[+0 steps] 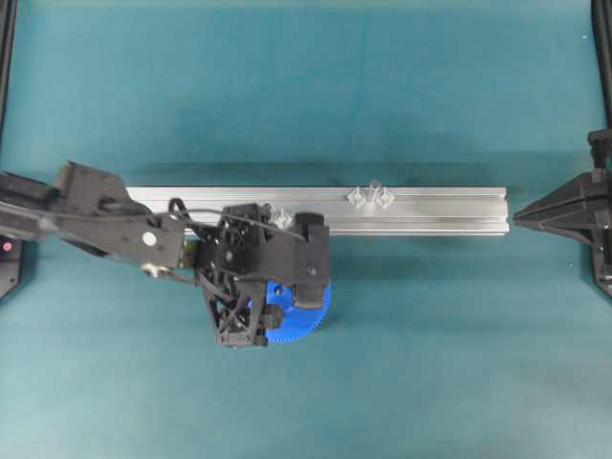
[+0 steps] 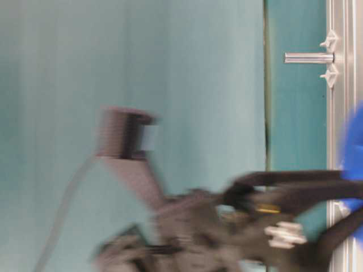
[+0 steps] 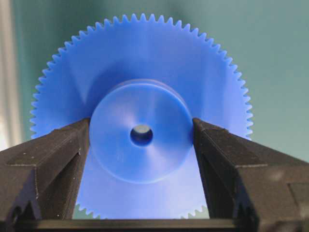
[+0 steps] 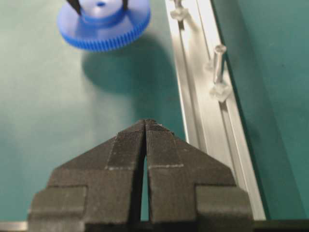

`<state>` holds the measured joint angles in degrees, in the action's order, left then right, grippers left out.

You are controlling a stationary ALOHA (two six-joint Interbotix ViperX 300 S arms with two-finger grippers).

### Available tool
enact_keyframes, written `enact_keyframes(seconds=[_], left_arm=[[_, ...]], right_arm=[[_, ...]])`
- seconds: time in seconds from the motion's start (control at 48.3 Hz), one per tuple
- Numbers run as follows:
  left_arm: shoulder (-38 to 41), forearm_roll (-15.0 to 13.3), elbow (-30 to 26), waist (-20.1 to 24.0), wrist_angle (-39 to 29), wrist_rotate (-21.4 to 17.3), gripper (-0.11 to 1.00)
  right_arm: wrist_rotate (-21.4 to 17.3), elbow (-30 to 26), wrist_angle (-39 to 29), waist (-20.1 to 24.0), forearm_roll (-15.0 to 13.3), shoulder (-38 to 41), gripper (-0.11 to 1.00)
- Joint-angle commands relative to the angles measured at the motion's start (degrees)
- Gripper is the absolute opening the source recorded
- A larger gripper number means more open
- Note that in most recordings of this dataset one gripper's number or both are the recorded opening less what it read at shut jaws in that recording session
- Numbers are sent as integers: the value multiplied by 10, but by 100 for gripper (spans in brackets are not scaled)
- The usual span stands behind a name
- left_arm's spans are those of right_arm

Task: Find the location of the shaft and insert the large gear.
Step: 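Carry the upright gear over the rail toward the right shaft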

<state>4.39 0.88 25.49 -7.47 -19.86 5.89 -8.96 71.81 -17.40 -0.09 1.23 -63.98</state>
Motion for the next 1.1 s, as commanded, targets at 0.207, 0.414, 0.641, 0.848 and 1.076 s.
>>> enact_keyframes(seconds=[0.207, 0.414, 0.641, 0.848, 1.076], left_arm=[[-60, 4, -64, 51, -25, -62, 71], [-43, 4, -99, 96, -18, -139, 71], [24, 4, -154, 126, 27, -191, 71], [81, 4, -203, 131, 38, -196, 71], [111, 4, -220, 132, 39, -200, 71]], right_arm=[[-4, -1, 18, 2, 0, 3, 2], [-4, 5, 28, 1, 0, 3, 2], [-4, 13, 43, -2, -1, 1, 2], [-4, 14, 46, -3, -1, -6, 2], [-4, 18, 41, -6, -2, -21, 2]])
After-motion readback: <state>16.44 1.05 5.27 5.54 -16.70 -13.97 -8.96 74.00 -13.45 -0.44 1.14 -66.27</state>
